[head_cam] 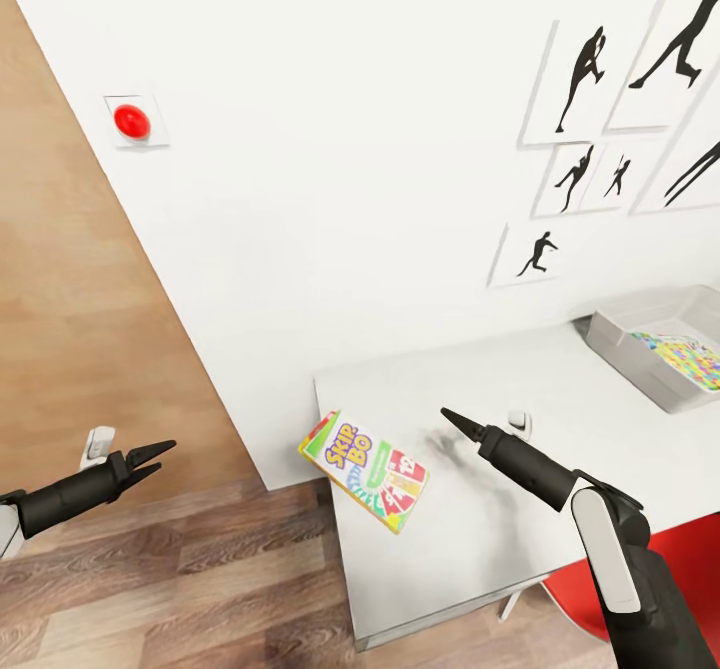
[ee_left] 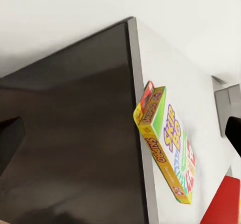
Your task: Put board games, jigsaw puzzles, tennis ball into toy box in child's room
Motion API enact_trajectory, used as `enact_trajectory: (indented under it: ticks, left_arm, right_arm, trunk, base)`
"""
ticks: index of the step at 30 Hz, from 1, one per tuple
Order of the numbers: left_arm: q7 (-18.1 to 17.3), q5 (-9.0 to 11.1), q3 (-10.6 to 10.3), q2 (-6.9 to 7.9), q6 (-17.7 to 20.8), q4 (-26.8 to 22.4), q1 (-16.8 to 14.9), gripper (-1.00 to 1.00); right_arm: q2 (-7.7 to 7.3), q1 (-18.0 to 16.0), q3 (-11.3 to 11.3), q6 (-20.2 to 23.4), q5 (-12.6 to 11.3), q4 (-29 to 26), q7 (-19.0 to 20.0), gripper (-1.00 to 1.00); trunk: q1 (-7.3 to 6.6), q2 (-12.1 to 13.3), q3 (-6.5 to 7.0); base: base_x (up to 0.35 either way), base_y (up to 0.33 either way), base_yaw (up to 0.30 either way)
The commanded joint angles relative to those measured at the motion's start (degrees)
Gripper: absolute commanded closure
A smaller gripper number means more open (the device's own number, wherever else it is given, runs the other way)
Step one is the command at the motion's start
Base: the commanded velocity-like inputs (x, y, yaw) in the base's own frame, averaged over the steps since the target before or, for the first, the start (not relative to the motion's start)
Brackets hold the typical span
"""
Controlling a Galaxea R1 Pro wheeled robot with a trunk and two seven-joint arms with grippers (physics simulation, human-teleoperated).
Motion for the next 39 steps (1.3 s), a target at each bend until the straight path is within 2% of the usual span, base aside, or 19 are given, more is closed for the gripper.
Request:
enact_trajectory:
  ticks: [1, 12, 33, 39]
  left_arm:
    - [-0.15, 0.02, 0.04, 0.0, 0.27, 0.0, -0.05, -1.0]
    - [-0.13, 0.05, -0.09, 0.0, 0.27, 0.0, -0.05, -1.0]
    - [-0.12, 0.01, -0.25, 0.0, -0.74, 0.09, -0.05, -1.0]
    - [-0.14, 0.08, -1.73, 0.05, -1.73, 0.09, -0.05, -1.0]
  right_arm:
    - [0.01, -0.05, -0.07, 0.35, -0.17, 0.0, 0.08, -1.0]
    - [0.02, -0.05, -0.18, 0.38, -0.17, 0.08, 0.09, -1.0]
    - [0.02, -0.05, -0.2, 0.46, -0.25, -0.17, 0.18, -1.0]
    - [0.02, -0.05, -0.2, 0.44, -0.25, -0.19, 0.55, -1.0]
  trunk:
    - [0.03, -0.1, -0.1]
    - [0.03, -0.1, 0.0]
    - [0.03, -0.1, 1.12]
    - [0.03, -0.1, 1.16]
  base:
    - [0.012, -0.009, 0.0]
    - [0.004, -0.003, -0.019]
    - [0.042, 0.096, -0.147]
    - [0.077, 0.007, -0.019]
